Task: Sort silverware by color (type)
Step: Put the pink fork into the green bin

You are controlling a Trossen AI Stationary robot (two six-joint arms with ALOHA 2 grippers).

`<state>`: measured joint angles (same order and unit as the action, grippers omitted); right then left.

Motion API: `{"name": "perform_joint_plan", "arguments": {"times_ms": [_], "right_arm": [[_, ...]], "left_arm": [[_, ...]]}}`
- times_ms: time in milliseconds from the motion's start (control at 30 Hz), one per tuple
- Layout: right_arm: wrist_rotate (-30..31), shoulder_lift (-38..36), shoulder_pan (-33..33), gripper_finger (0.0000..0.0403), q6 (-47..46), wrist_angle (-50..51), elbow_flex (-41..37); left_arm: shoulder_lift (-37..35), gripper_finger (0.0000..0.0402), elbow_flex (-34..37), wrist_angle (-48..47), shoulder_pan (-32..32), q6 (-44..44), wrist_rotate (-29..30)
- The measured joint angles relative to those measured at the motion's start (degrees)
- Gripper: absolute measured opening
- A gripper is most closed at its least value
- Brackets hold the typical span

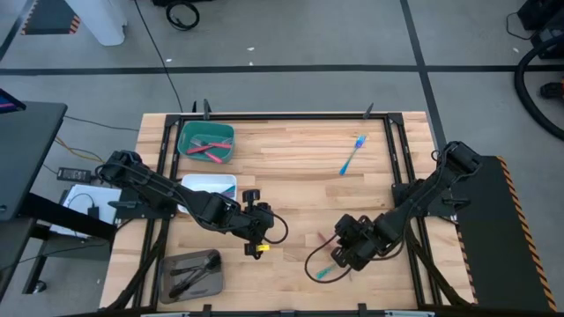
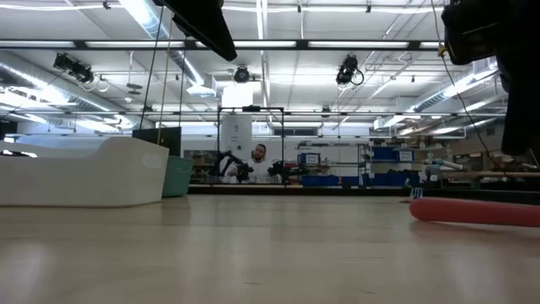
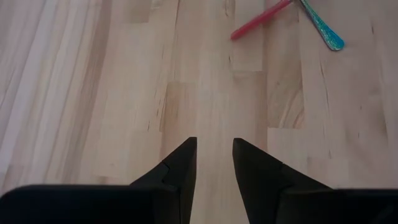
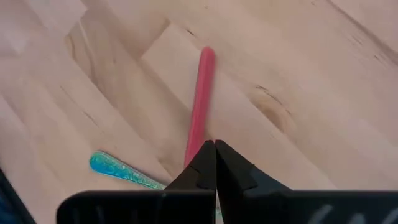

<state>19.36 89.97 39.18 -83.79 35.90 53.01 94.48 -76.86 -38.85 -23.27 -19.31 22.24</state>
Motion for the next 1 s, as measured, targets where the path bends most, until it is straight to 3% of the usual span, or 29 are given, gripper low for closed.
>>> {"name": "perform_joint_plan", "arguments": {"times_ms": [333,667,1000], "right_arm": [[-4.4,0.0,-0.6,0.0063,2.5,-1.4,0.0],[-2.5,3.9,-0.6,0.0123,3.1,-10.5,0.1],[-3.4,6.5,-1.4,0.0137,2.8,-8.9,0.1]], "left_arm": [[0.0,0.0114,0.0,0.0,0.0,0.0,0.0],[0.0,0.0114,0.0,0.0,0.0,0.7,0.0],[0.0,0.0114,0.0,0.1,0.0,0.5,0.0]]}}
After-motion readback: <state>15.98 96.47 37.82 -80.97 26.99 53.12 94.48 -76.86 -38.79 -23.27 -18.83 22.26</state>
